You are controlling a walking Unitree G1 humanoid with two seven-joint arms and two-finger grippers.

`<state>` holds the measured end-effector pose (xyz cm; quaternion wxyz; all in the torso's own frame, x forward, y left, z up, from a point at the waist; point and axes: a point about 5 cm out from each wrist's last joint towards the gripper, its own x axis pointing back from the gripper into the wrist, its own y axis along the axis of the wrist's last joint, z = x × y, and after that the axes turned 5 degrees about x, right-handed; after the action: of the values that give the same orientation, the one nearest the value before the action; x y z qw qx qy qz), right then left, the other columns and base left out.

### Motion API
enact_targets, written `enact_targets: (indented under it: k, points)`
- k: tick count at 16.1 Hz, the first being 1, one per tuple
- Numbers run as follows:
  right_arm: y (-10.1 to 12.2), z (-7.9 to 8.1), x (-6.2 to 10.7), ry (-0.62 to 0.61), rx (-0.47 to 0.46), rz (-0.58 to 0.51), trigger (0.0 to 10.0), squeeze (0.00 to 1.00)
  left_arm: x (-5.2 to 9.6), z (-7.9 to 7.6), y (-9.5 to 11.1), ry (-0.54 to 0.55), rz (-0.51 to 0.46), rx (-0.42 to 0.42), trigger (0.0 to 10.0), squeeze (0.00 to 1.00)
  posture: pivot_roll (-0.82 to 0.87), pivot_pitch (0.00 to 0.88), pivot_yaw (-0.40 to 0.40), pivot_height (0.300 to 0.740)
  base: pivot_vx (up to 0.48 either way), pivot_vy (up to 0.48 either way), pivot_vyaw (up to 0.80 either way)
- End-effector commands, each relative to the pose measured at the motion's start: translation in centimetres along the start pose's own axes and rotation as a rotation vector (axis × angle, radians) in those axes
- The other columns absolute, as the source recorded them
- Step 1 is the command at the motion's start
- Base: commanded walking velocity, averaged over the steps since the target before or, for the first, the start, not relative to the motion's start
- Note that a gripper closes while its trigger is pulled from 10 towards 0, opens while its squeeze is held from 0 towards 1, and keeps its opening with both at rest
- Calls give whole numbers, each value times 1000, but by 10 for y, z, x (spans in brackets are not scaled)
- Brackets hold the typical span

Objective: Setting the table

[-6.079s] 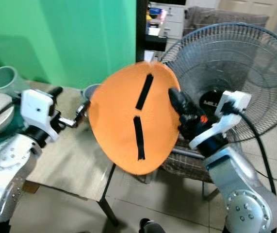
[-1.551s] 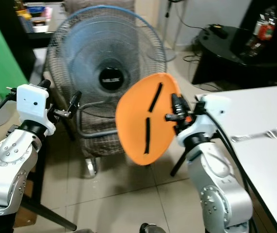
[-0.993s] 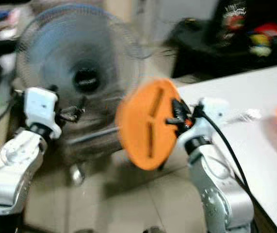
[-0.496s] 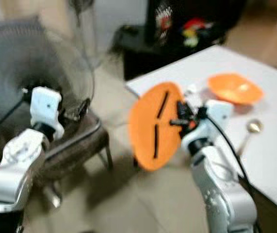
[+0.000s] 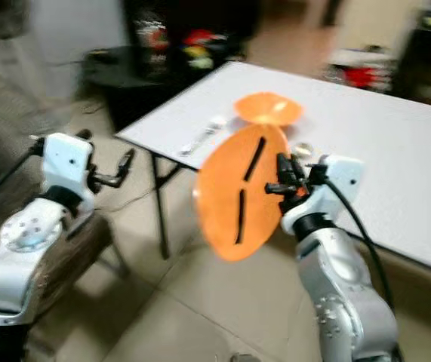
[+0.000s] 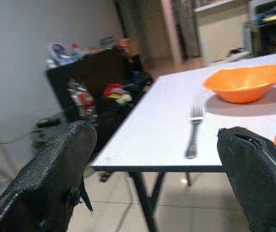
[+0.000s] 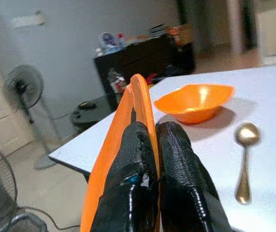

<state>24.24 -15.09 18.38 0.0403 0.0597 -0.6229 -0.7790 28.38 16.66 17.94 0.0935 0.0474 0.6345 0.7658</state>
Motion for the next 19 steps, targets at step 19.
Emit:
enact_targets:
  k: [19]
  points:
    - [13,3,-13,55,-105,-76,10000,0,7,13,-8,89,34,65,10000,0,52,0,32,740,0,151,-547]
